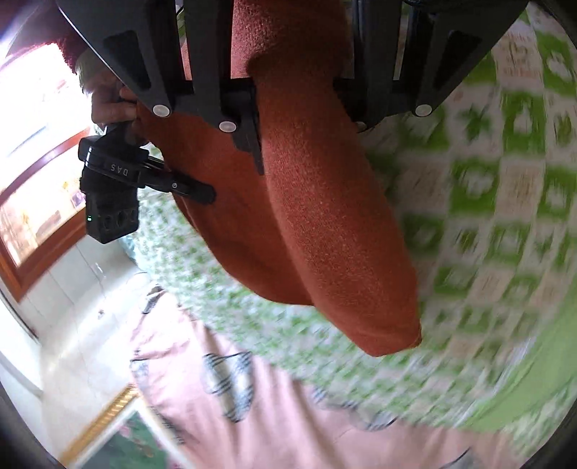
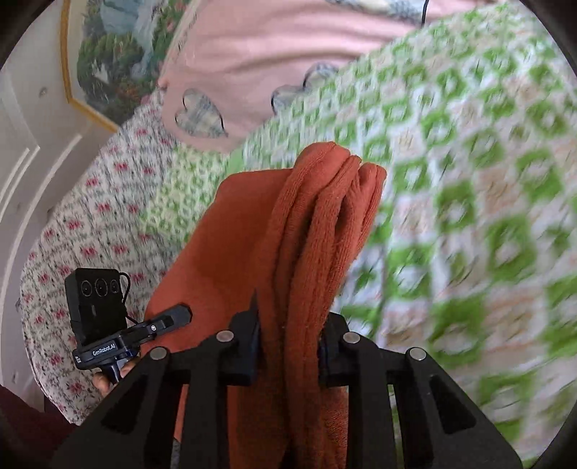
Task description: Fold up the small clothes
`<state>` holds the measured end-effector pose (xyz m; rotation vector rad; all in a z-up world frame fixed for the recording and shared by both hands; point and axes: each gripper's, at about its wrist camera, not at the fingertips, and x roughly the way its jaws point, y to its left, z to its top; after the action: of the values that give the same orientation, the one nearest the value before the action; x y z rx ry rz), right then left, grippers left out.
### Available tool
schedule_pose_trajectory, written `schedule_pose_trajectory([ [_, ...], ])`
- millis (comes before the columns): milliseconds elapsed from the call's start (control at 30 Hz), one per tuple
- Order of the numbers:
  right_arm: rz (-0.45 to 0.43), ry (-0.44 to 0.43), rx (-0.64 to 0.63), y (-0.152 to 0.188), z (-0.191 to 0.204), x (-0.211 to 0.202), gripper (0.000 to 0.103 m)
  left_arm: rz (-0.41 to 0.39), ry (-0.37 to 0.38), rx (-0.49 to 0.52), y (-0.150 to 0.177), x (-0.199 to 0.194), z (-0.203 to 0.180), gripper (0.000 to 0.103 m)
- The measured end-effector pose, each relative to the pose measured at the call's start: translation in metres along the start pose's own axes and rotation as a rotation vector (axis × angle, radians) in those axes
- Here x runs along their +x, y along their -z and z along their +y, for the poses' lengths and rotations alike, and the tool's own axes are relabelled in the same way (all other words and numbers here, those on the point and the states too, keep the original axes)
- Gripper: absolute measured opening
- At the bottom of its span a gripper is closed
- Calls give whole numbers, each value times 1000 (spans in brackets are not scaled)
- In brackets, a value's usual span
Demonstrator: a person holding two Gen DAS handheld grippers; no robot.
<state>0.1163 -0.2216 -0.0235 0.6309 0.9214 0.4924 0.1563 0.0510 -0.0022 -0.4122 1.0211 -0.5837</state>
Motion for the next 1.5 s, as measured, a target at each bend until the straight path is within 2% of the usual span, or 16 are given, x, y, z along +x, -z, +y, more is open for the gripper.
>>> schedule_pose_trajectory([
  [67,19,57,-9,9,-2,11,25,20,-6,-41,11,8,18,26],
  [133,19,61,7,12,-8,13,26,14,35,-69,18,8,30,27],
  [333,20,110,-8,14,-8,16,27,7,20,-54,20,9,28,33],
  [500,19,161,-7,7,-2,8,49,28,25,-95,13,3,35,47],
  [533,-1,185,-22,4,0,1,52,26,26,-105,7,1,38,52],
  [667,-85,226,-48,-11,10,-23,52,-13,5,-130,-21,0,50,58],
  [733,-111,217,-64,-17,16,-30,52,-28,-5,-146,-37,6,56,60],
  [933,-71,159,-112,-24,33,-13,47,-45,8,-225,-87,33,82,60],
  [1000,-48,171,-118,-24,30,-4,47,-57,-4,-241,-105,43,91,54],
  [1033,-39,180,-114,-24,28,0,47,-65,-11,-245,-112,47,94,39],
  [1067,-33,181,-104,-24,24,3,46,-72,-21,-241,-119,50,95,19],
  [1133,-28,177,-91,-22,21,6,43,-102,-34,-207,-129,50,92,15],
  [1233,-32,174,-79,-20,18,5,43,-123,-85,-129,-136,47,75,14],
  [1300,-39,164,-67,-19,17,3,43,-115,-124,-119,-133,44,70,21],
  [1400,-48,160,-57,-20,17,1,43,-116,-147,-126,-115,29,63,48],
  [1500,-47,164,-69,-21,20,2,43,-132,-150,-114,-87,10,54,53],
])
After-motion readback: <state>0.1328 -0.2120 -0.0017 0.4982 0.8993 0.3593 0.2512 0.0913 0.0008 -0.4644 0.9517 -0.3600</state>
